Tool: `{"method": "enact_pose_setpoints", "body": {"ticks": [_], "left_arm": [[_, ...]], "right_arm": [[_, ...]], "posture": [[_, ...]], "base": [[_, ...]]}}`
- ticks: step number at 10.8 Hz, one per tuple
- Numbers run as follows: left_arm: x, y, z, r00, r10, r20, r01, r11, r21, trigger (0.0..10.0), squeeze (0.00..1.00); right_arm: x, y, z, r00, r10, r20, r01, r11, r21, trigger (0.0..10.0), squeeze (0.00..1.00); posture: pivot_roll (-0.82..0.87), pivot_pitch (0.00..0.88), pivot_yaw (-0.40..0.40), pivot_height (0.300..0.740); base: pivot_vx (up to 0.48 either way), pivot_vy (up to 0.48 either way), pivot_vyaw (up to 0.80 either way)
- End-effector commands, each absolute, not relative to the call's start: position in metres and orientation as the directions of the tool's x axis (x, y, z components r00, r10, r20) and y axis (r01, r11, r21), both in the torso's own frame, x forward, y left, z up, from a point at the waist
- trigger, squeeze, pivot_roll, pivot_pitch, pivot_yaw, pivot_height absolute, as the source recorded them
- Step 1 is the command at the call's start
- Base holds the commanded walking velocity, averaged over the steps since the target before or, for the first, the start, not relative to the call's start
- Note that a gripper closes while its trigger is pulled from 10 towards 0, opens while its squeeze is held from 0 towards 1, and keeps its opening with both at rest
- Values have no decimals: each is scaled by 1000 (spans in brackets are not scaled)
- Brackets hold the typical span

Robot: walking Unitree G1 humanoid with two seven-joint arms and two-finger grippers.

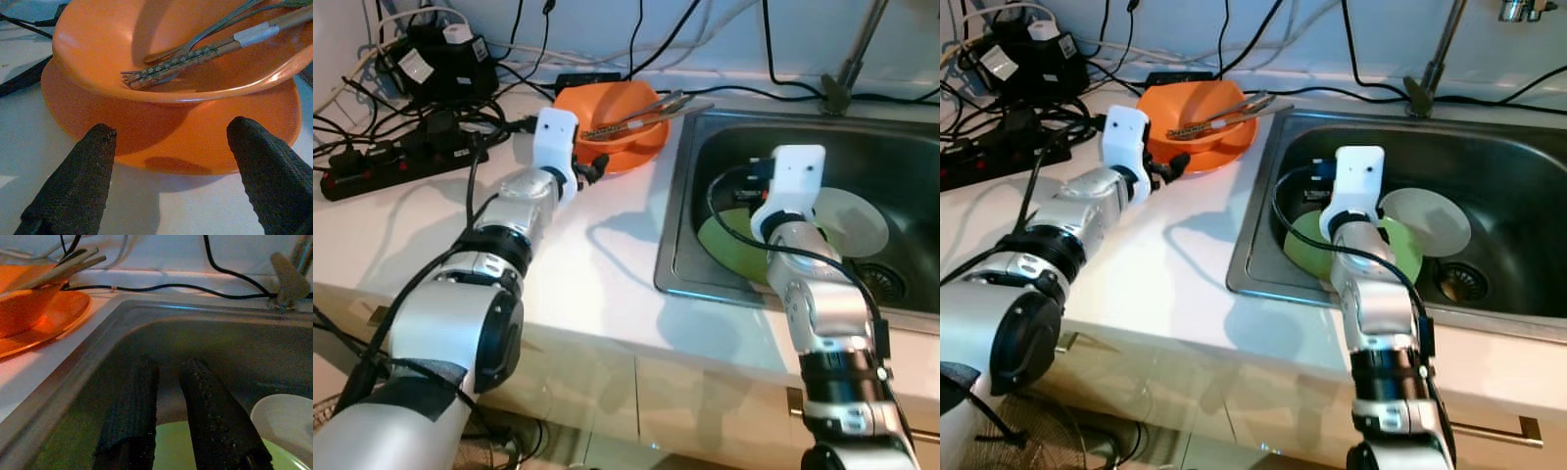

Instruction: Kitchen organization

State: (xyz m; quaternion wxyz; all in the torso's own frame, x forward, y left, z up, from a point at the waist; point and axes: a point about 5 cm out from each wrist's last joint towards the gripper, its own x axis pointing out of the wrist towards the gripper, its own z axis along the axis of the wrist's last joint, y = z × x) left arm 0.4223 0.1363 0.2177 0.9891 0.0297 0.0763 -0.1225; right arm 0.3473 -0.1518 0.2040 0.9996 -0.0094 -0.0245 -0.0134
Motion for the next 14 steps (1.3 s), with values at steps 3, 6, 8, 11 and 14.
{"method": "enact_pose_setpoints", "body": {"ticks": [3, 6, 8, 11, 14], "left_arm": [[423, 144, 221, 959, -226, -171, 234, 972, 26, 10000, 0], [422, 135, 214, 949, -254, -188, 264, 964, 30, 10000, 0], [419, 128, 203, 934, -273, -233, 290, 956, 42, 10000, 0], [414, 127, 186, 912, -279, -302, 306, 951, 47, 10000, 0], [410, 129, 174, 879, -304, -367, 312, 949, -38, 10000, 0]], "right_arm": [[336, -152, 201, 998, -44, 37, 44, 999, -1, 10000, 0], [325, -156, 200, 997, -73, 32, 73, 997, 5, 10000, 0], [315, -158, 196, 995, -96, 12, 96, 995, 10, 10000, 0], [310, -156, 190, 995, -99, -16, 100, 995, 18, 10000, 0], [315, -147, 191, 997, -73, -19, 74, 997, 32, 10000, 0]], "posture": [[-112, 136, 99, 740], [-151, 158, 116, 740], [-167, 193, 124, 740], [-130, 210, 125, 740], [-85, 198, 124, 740]], "base": [[0, 0, 0], [0, 0, 0], [0, 0, 0], [0, 0, 0], [0, 0, 0]]}}
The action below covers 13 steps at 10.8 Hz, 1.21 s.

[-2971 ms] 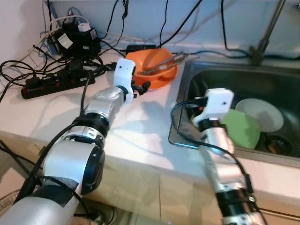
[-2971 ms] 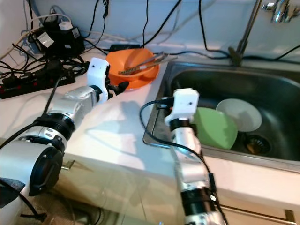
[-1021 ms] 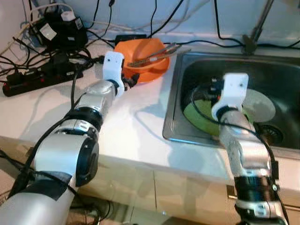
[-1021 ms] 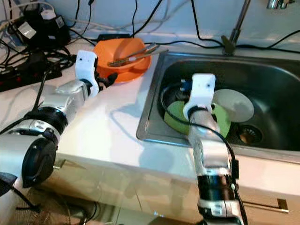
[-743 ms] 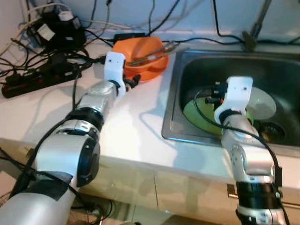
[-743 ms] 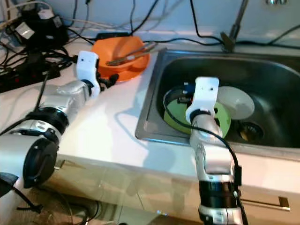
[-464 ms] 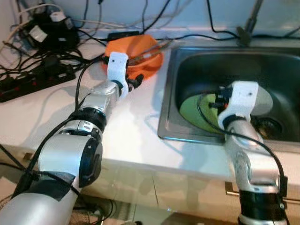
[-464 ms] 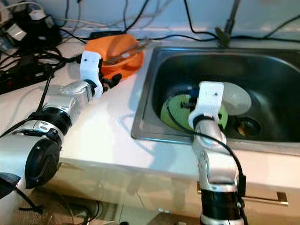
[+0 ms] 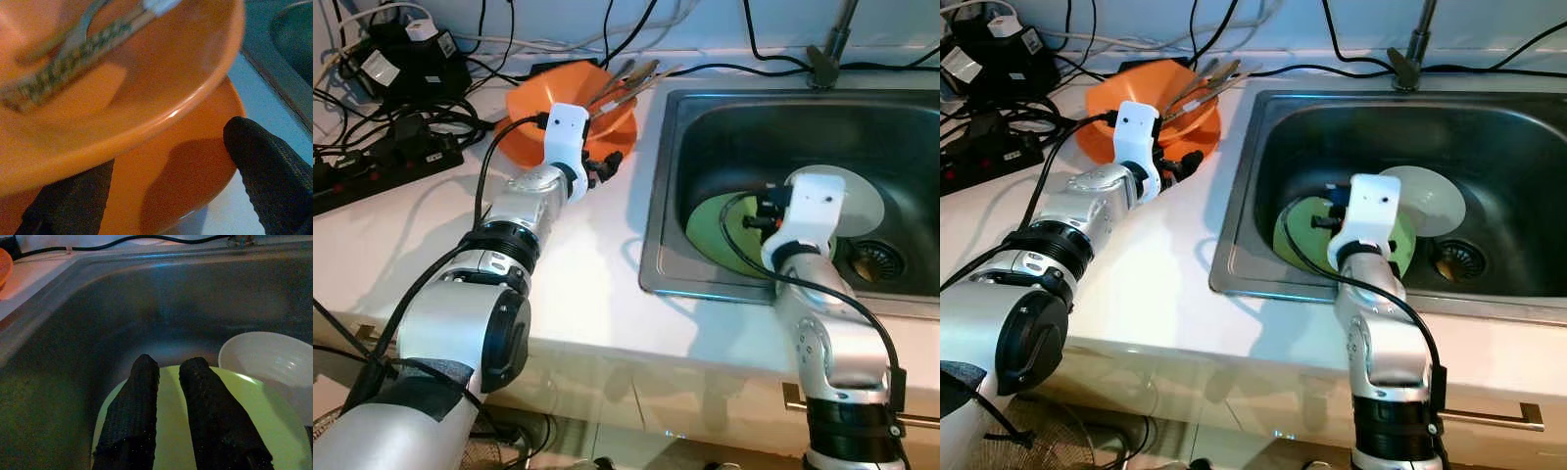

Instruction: Kitchen organization

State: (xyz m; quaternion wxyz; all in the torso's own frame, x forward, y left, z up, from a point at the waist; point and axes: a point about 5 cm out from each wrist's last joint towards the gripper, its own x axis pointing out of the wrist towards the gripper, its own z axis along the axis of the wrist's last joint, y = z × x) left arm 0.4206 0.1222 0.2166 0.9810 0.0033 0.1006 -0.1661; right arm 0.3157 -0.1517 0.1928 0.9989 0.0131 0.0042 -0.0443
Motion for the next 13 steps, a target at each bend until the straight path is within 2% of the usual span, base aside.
{"method": "enact_pose_setpoints", "body": {"ticks": [1, 5, 8, 13], "left_arm": [[410, 130, 174, 871, -314, -378, 301, 949, -95, 10000, 0], [415, 137, 200, 891, -325, -317, 233, 926, -296, 10000, 0], [413, 139, 211, 876, -361, -320, 249, 906, -343, 10000, 0], [373, 142, 179, 804, -406, -434, 228, 885, -406, 10000, 0]], "right_arm": [[318, -146, 192, 997, -70, -16, 70, 997, 32, 10000, 0], [329, -145, 197, 998, -62, 11, 62, 997, 36, 10000, 0], [337, -144, 199, 998, -57, 23, 56, 998, 36, 10000, 0], [344, -139, 195, 999, -40, 17, 39, 998, 39, 10000, 0]], "posture": [[-68, 191, 124, 740], [-15, 144, 117, 740], [23, 139, 116, 740], [73, 146, 102, 740]], "base": [[0, 0, 0], [0, 0, 0], [0, 0, 0], [0, 0, 0]]}}
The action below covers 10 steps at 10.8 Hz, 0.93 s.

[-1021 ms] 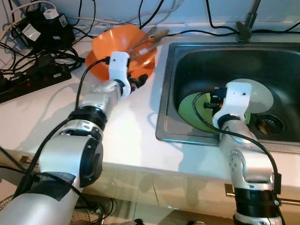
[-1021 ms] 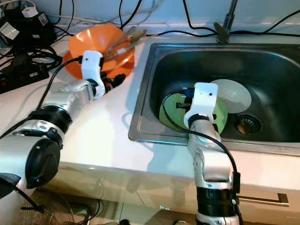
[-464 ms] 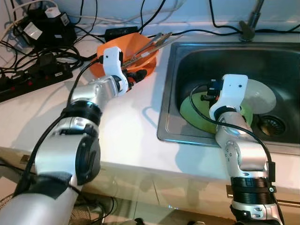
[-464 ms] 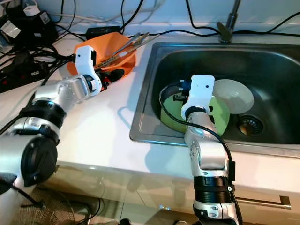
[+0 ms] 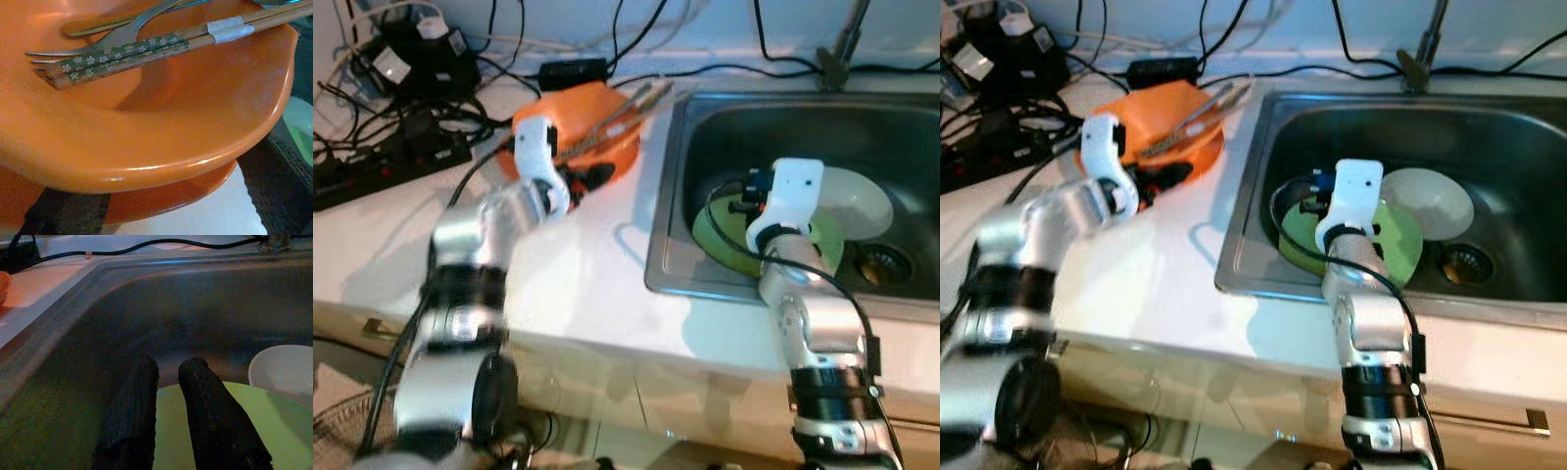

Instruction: Kitchen organization

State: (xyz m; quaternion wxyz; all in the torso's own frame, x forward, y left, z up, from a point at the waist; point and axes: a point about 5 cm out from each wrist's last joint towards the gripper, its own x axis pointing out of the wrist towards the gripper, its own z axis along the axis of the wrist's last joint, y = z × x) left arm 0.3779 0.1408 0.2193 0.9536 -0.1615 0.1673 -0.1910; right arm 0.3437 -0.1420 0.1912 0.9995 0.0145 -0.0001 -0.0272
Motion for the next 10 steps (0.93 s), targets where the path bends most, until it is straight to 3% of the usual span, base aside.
{"method": "enact_pose_setpoints", "body": {"ticks": [1, 7, 9, 10], "left_arm": [[367, 143, 179, 801, -409, -437, 230, 884, -406, 10000, 0], [282, 143, 171, 743, -466, -480, 284, 869, -405, 10000, 0], [270, 141, 174, 736, -475, -482, 321, 872, -370, 10000, 0], [272, 140, 180, 774, -447, -449, 364, 894, -263, 10000, 0]], "right_arm": [[348, -136, 197, 999, -31, 21, 30, 999, 42, 10000, 0], [365, -126, 201, 999, 16, 45, -18, 999, 49, 10000, 0], [369, -124, 200, 998, 28, 47, -30, 998, 48, 10000, 0], [372, -122, 200, 998, 32, 49, -35, 998, 50, 10000, 0]], "posture": [[93, 136, 99, 740], [183, 76, 38, 740], [204, 71, 23, 740], [208, 66, 19, 740]], "base": [[0, 0, 0], [0, 0, 0], [0, 0, 0], [0, 0, 0]]}}
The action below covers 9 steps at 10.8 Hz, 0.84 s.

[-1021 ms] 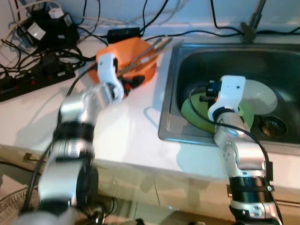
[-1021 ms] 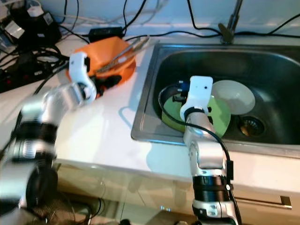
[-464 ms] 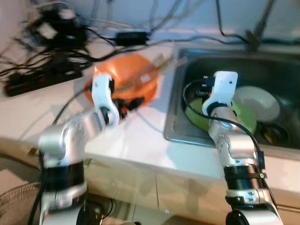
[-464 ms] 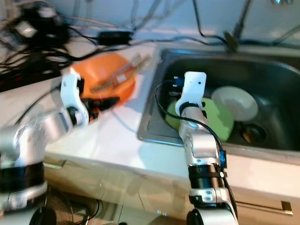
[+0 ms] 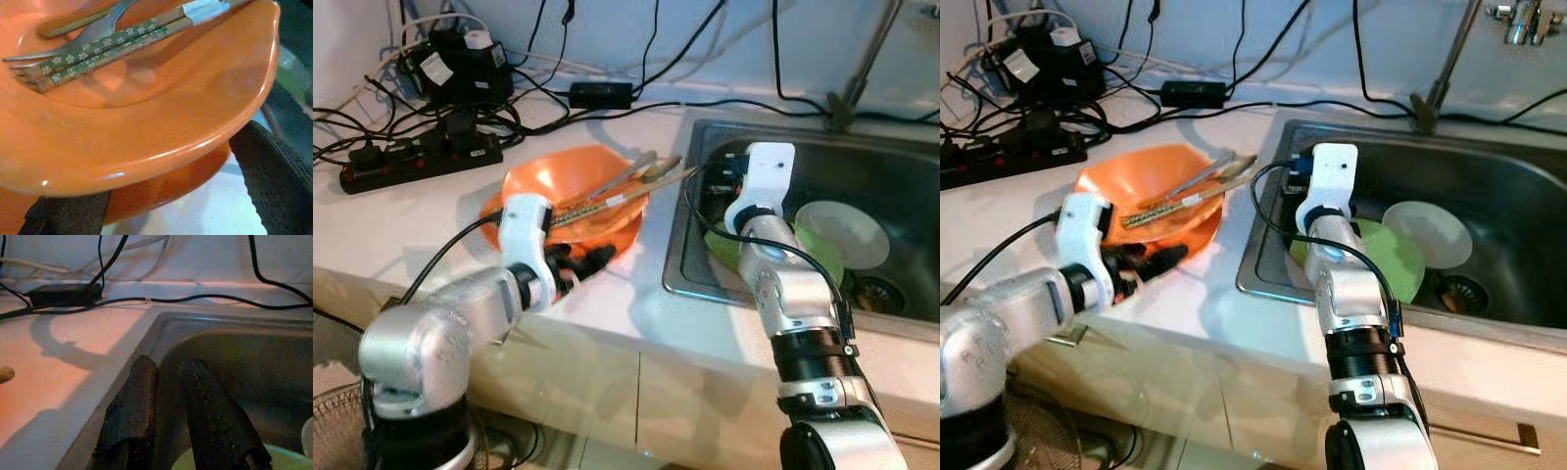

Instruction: Kitchen organization

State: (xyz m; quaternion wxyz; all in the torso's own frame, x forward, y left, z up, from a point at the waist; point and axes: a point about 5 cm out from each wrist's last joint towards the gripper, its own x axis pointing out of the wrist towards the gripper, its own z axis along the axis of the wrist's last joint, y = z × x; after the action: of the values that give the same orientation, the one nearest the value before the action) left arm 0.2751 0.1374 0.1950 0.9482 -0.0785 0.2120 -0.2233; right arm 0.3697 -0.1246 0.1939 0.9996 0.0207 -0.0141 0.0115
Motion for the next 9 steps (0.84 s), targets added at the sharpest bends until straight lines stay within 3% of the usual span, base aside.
{"method": "enact_pose_setpoints", "body": {"ticks": [1, 2, 5, 9], "left_arm": [[278, 141, 187, 828, -401, -391, 359, 916, -179, 10000, 0], [280, 143, 193, 862, -357, -360, 354, 932, -76, 10000, 0], [278, 153, 203, 885, -312, -345, 329, 944, -9, 10000, 0], [270, 196, 226, 924, -226, -307, 260, 963, 74, 10000, 0]], "right_arm": [[372, -122, 200, 998, 33, 51, -36, 998, 51, 10000, 0], [374, -123, 200, 998, 31, 54, -34, 998, 51, 10000, 0], [376, -126, 199, 998, 18, 55, -21, 998, 52, 10000, 0], [379, -122, 198, 998, 35, 52, -38, 998, 55, 10000, 0]], "posture": [[208, 64, 18, 740], [204, 60, 17, 740], [210, 60, 9, 740], [242, 60, -11, 740]], "base": [[0, 0, 0], [0, 0, 0], [0, 0, 0], [0, 0, 0]]}}
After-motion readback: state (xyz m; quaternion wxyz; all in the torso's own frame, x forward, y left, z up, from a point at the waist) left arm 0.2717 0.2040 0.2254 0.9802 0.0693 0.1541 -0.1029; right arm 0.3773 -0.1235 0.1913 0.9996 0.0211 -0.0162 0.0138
